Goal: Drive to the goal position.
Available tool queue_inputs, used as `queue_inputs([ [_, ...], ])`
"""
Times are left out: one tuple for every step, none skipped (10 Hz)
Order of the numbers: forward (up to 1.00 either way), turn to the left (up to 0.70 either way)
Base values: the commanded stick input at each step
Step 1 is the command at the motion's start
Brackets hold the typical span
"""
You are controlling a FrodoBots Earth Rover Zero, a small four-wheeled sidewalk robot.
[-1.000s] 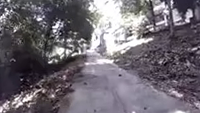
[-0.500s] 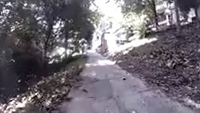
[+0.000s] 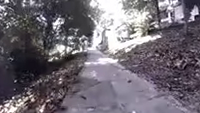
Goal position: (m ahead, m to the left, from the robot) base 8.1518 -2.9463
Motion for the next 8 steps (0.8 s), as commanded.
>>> queue_inputs([
  [0.5,0.0],
  [0.5,0.0],
  [0.5,0.0],
  [0.5,0.0],
  [0.5,0.0],
  [0.5,0.0],
  [0.5,0.0],
  [0.5,0.0],
])
